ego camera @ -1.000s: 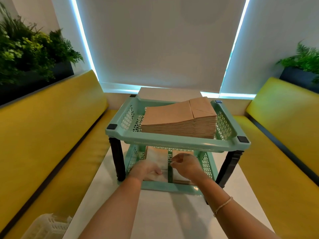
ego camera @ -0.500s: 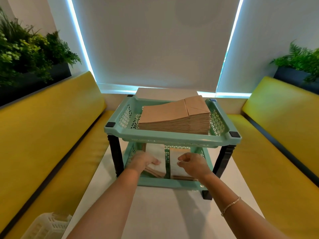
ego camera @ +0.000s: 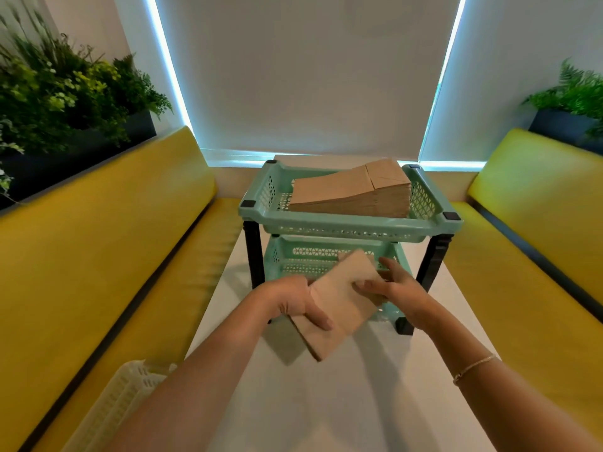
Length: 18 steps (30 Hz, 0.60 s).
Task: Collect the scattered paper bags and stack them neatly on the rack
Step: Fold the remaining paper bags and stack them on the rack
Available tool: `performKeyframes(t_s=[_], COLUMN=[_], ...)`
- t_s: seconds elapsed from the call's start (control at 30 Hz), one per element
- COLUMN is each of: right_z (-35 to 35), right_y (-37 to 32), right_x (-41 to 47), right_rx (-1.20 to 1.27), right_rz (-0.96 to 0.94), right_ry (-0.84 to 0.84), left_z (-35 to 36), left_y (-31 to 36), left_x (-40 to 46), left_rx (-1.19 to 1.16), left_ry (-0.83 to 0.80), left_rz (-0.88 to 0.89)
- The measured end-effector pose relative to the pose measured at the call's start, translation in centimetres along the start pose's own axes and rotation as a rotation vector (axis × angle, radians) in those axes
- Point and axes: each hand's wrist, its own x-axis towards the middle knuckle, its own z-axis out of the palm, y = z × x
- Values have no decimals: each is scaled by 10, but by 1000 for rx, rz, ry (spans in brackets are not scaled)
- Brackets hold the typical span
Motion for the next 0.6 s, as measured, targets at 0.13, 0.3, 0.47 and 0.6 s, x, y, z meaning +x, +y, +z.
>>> performKeyframes(t_s=[0.13, 0.3, 0.47, 0.6], right_z=[2, 19, 49, 61], right_y=[20, 72, 123, 130], right_x=[-31, -62, -81, -76], right_rx=[-135, 1, 38, 80], right_rz=[39, 40, 59, 20], right_ry=[-198, 12, 187, 295], left_z=[20, 57, 124, 136], left_y=[-5, -56, -100, -92], left_x=[-17, -27, -28, -23], left_rx=[418, -130, -759, -832], left_ry=[50, 315, 504, 533], left_rz=[121, 151, 189, 235])
